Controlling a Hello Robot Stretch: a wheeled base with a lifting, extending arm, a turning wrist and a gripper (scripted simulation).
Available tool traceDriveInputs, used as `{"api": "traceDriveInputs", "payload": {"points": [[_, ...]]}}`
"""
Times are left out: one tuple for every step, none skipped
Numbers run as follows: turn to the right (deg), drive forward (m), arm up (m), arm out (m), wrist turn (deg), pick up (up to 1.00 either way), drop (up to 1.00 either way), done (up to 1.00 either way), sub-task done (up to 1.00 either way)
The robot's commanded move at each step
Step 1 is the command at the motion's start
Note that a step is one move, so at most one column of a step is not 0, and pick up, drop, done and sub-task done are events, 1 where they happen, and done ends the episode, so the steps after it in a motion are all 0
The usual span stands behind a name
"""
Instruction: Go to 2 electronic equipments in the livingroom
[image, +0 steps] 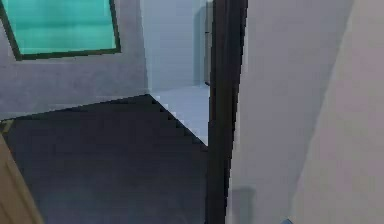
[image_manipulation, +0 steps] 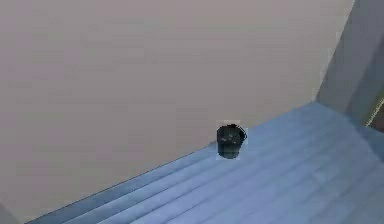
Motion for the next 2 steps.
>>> {"api": "traceDriveInputs", "payload": {"points": [[-30.0,0.0,0.0,0.0,0.0,0.0,0.0,0.0,0.0],[0.0,1.0,0.0,0.0,0.0,0.0,0.0,0.0,0.0]]}}
